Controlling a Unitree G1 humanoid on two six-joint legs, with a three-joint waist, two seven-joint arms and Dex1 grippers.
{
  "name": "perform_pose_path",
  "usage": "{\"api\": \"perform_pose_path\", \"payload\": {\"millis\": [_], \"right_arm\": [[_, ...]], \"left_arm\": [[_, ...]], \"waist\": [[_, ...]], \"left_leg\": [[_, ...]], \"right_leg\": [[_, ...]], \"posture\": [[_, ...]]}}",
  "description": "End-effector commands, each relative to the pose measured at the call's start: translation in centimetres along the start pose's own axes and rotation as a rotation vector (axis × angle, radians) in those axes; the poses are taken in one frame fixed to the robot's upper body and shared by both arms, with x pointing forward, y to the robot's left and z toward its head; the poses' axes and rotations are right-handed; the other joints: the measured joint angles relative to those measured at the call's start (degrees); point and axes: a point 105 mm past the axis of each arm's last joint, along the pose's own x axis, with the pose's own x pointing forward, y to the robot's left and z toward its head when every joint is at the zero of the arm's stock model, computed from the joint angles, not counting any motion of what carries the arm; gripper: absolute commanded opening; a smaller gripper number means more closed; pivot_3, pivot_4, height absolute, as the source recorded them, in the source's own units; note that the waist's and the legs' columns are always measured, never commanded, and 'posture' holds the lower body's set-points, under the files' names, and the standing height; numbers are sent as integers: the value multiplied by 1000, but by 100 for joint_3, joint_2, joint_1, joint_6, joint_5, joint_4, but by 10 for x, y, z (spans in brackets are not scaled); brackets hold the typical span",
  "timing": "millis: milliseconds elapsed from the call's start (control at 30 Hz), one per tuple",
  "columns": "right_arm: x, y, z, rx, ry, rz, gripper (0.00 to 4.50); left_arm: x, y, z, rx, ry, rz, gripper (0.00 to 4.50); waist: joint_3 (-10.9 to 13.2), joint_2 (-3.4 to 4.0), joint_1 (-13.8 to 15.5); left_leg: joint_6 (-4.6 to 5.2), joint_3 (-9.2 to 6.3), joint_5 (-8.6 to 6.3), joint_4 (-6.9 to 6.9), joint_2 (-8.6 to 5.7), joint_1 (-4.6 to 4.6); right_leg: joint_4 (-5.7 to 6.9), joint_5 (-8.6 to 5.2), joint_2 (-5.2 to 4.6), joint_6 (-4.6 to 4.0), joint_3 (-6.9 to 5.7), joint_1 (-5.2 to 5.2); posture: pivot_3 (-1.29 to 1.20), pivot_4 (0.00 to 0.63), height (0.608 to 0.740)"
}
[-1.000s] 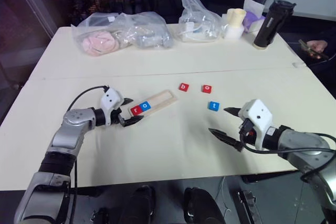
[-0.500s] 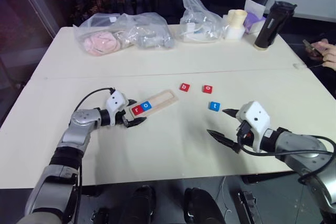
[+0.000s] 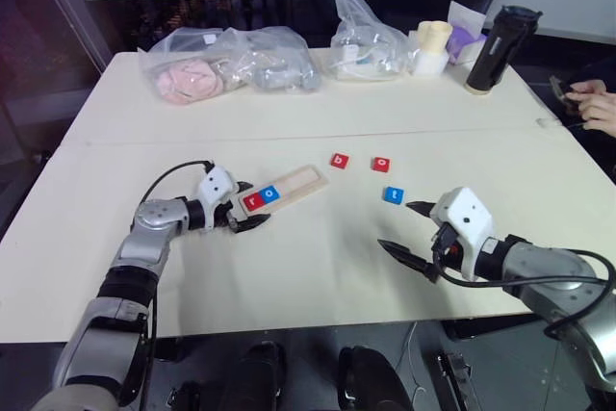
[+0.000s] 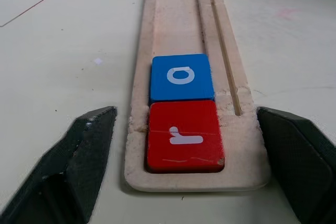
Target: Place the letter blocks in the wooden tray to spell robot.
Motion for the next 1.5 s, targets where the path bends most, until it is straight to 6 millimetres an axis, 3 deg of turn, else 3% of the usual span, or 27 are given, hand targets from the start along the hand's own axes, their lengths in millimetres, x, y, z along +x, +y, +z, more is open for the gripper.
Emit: {"api": "perform_pose_path", "payload": {"millis": [33,267,400,833,1233,1500], "right_arm": [[-2,1,12,-54,-38,-8,4500],[-1,3,12,-52,-37,-3,4500],[0,2,12,-54,-38,-1,4500],[2,3,15,-61,-41,6,4500],[-4,6,13,-49,-25,-8,4500],[-3,7,12,-46,-22,-10,4500]], "left_arm": [[0,-6,-20,-55,71,-14,3136],[0,-18,-18,-48,52,-80,3136],[0,-51,-4,5,14,-258,3136],[18,-101,17,89,10,-459,3136],[25,-117,27,122,-13,-494,3136],[25,-123,21,196,-3,-469,3136]], "waist": [[-1,0,-1],[-1,0,-12],[-1,1,-31],[0,0,-16],[1,-1,-17],[1,-2,-19]], "left_leg": [[0,0,0,0,0,0],[0,0,0,-2,0,-1],[0,6,0,-15,0,-7],[5,9,-3,-22,-6,-18],[7,11,-4,-19,-6,-19],[7,11,-3,-19,-6,-19]], "right_leg": [[0,0,0,-1,-1,0],[-3,1,-1,-1,0,-1],[-17,0,-7,-1,1,-10],[-31,-1,-18,0,-2,-16],[-30,-3,-14,3,-2,-16],[-30,-3,-12,4,-2,-16]], "posture": [[0,150,740],[0,150,740],[0,150,740],[0,150,740],[0,150,740],[0,150,740]]}}
